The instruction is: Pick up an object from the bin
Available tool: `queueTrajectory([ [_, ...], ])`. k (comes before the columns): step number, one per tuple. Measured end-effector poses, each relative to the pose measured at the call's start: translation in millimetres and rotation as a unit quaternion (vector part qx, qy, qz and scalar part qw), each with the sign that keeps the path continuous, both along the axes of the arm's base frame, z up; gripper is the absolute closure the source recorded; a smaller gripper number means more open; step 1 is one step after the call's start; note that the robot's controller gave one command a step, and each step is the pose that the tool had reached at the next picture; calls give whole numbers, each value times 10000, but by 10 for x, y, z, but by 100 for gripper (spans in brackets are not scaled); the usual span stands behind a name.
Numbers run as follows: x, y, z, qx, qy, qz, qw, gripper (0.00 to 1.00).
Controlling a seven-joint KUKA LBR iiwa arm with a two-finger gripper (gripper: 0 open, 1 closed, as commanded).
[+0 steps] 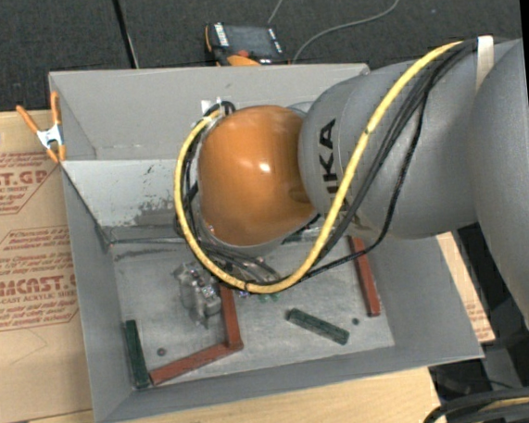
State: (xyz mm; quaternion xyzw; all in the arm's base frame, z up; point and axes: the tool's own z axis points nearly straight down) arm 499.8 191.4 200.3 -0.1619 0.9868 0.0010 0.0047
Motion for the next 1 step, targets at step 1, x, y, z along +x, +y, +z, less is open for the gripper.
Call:
queueTrajectory([
  [1,-17,-8,-39,-9,38,-8,10000,0],
])
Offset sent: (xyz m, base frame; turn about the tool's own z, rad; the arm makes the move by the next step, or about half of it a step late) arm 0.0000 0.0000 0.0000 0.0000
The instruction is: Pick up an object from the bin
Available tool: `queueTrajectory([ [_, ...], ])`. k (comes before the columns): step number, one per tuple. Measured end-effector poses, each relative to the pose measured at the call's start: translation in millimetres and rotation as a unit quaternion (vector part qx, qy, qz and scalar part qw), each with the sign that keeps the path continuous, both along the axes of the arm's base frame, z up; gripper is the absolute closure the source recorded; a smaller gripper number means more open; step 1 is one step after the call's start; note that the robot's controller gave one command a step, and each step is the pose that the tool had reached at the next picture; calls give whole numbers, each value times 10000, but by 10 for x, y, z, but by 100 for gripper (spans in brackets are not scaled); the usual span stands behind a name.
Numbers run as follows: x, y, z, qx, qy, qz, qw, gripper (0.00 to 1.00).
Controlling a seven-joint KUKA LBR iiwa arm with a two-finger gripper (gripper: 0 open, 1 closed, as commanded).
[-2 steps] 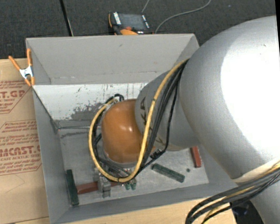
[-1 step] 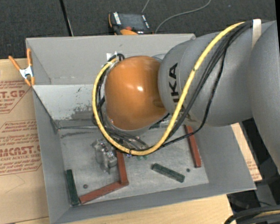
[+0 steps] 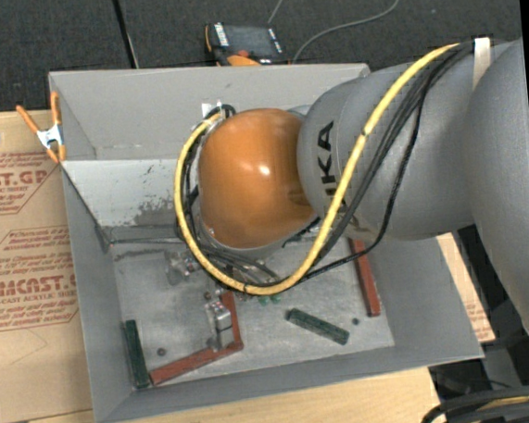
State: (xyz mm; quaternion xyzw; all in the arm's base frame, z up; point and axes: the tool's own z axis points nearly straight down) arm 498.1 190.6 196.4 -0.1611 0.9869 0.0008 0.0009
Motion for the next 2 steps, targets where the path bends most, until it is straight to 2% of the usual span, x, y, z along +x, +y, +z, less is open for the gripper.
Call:
queueTrajectory([
  [1,-55,-269,-1251,-8,12,1149,9934,0],
  [2,-43,-260,-1222,2,-7,1137,9935,100],
])
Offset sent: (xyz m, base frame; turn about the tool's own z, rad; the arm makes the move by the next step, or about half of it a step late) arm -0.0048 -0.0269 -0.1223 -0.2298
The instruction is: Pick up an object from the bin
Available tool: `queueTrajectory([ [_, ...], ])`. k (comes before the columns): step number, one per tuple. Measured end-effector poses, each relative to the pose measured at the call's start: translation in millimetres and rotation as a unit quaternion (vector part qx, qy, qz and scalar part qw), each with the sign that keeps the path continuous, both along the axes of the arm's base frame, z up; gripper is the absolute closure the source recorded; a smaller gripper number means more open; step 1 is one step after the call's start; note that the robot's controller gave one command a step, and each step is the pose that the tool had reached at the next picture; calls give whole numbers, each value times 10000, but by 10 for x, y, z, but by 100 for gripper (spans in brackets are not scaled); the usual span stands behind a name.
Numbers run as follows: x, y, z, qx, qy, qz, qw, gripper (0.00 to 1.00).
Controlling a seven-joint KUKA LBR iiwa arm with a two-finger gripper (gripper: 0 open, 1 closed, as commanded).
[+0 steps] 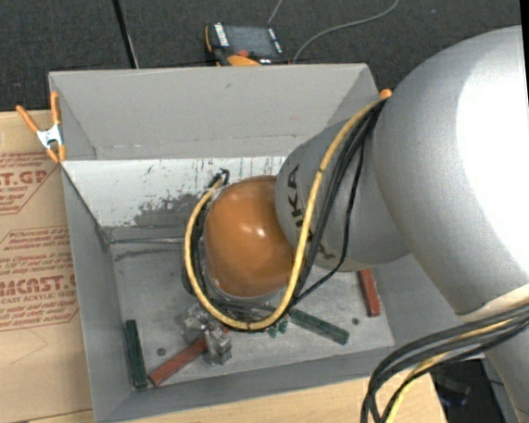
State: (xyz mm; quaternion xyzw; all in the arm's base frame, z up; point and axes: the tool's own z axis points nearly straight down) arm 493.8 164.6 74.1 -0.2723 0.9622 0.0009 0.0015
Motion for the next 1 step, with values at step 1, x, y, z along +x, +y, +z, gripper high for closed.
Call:
queueTrajectory([
  [1,-104,67,1513,-3,-28,1800,9837,100],
])
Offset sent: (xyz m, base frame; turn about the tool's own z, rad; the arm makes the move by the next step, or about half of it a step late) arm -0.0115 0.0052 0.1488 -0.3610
